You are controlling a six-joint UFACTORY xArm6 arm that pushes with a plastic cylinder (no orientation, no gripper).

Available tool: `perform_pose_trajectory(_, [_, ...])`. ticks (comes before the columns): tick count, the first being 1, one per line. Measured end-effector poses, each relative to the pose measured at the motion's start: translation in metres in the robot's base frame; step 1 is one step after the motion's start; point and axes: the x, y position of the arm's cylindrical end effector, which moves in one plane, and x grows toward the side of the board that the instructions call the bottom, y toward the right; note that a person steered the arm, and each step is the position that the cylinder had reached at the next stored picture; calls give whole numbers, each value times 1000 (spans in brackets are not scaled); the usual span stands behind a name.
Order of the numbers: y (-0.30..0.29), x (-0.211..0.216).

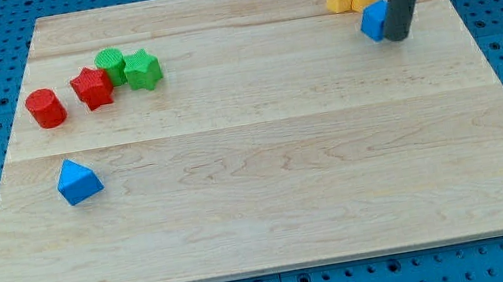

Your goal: Push the triangle to the left of the cube

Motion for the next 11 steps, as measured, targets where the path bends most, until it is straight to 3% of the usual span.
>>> perform_pose_trajectory(1, [-15, 2])
perform_pose_trajectory(2, [-30, 96])
perform_pose_trajectory(4, [-207, 240])
perform_pose_trajectory(5, [-346, 274])
perform_pose_trajectory(6, [-395, 211])
perform_pose_trajectory(7, [-335, 150])
perform_pose_trajectory(8, [-336, 154])
perform_pose_trajectory(9, [-330, 218])
perform_pose_trajectory(10, [-446, 200])
perform_pose_trajectory(11, [-440, 155])
